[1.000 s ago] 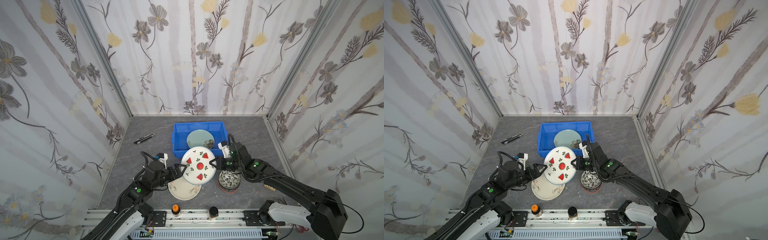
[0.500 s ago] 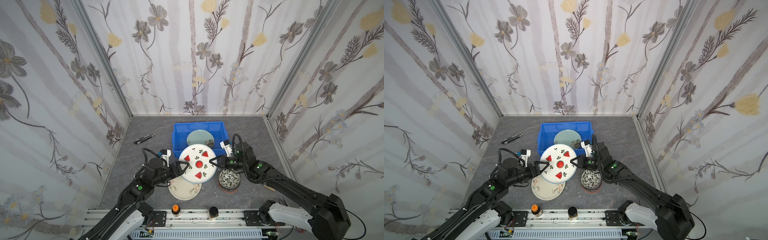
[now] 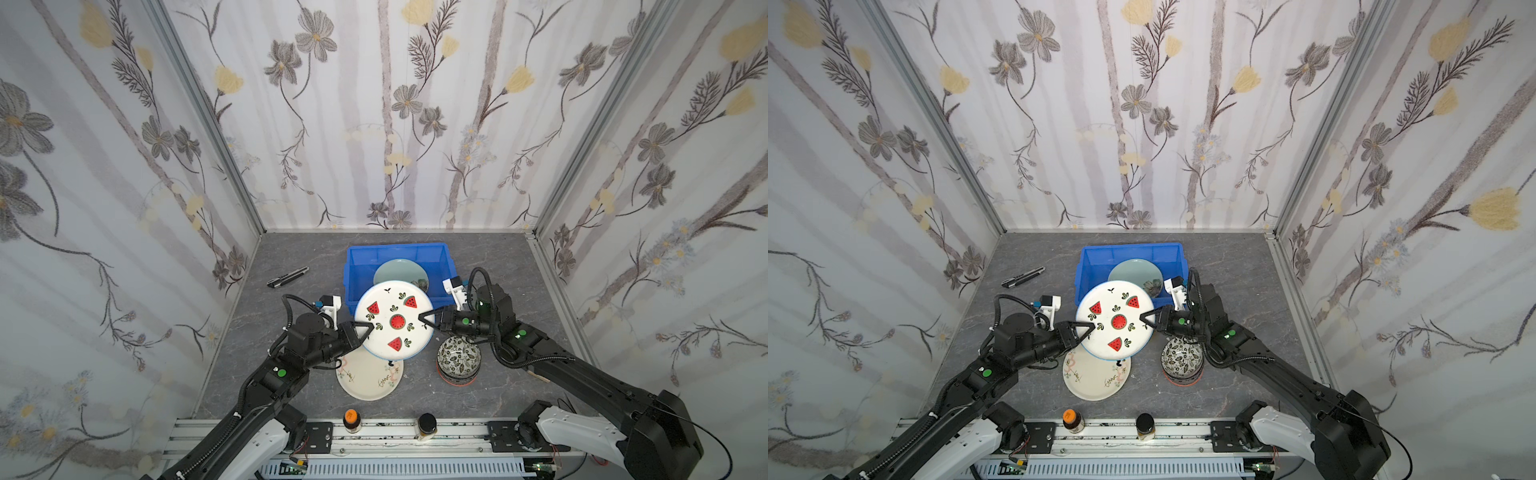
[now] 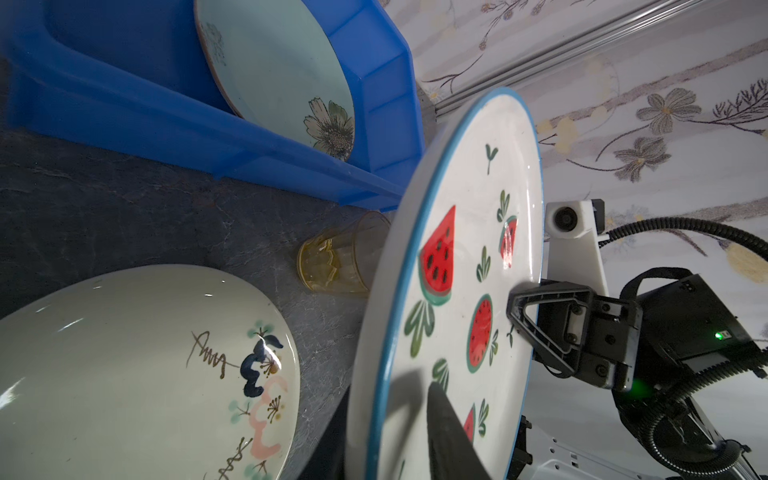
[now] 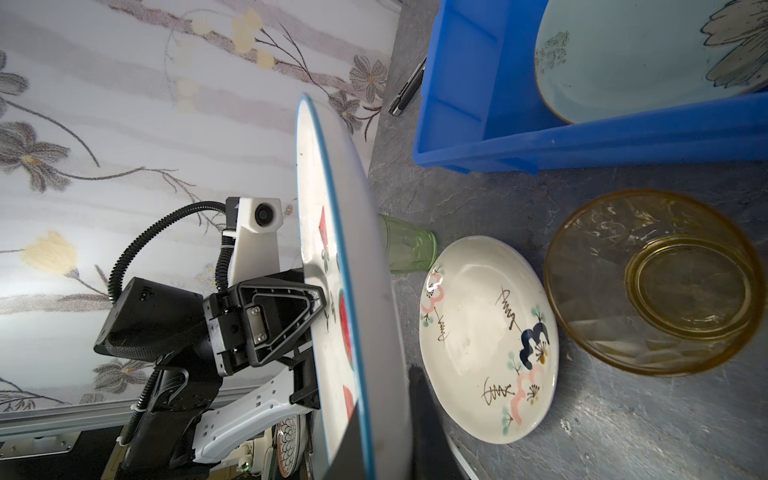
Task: Place the mixed dishes into the plastic bin
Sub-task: 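Lift the watermelon plate upright with both grippers off the cream plate, then carry the plate into the bin with the left gripper while the right withdraws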
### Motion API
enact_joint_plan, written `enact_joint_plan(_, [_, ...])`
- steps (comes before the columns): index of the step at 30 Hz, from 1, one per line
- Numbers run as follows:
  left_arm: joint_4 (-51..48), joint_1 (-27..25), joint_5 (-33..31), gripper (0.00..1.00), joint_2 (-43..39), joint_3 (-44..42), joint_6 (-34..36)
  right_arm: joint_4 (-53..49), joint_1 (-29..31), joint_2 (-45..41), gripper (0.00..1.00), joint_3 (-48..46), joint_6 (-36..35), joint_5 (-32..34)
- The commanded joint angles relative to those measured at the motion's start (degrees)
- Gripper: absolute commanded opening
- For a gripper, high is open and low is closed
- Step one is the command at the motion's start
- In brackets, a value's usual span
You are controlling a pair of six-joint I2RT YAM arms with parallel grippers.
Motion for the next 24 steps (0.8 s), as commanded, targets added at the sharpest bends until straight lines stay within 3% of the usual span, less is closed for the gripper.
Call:
enact_joint_plan(1, [5.42, 0.05, 2.7, 0.22, -0.2, -0.08, -0.95, 6.88, 0.03, -0.08, 0.0, -0.07, 1.27, -1.45])
enact_joint_plan(10, [8.23, 0.11, 2.25, 0.03, -2.67, -1.44, -3.9, 7.04, 0.05, 0.98, 0.04, -0.42, 0.88, -2.09])
enact_joint_plan(17, [9.17, 0.14, 2.14, 0.0, -1.79, -0.35, -3.97, 6.48, -0.29, 1.25, 0.2, -0.54, 0.13, -1.68])
enact_joint_plan(24, [9.7, 0.55, 2.76, 0.0, 1.76, 2.65, -2.58, 6.34, -0.55, 1.19, 0.45, -1.48, -0.18, -0.17])
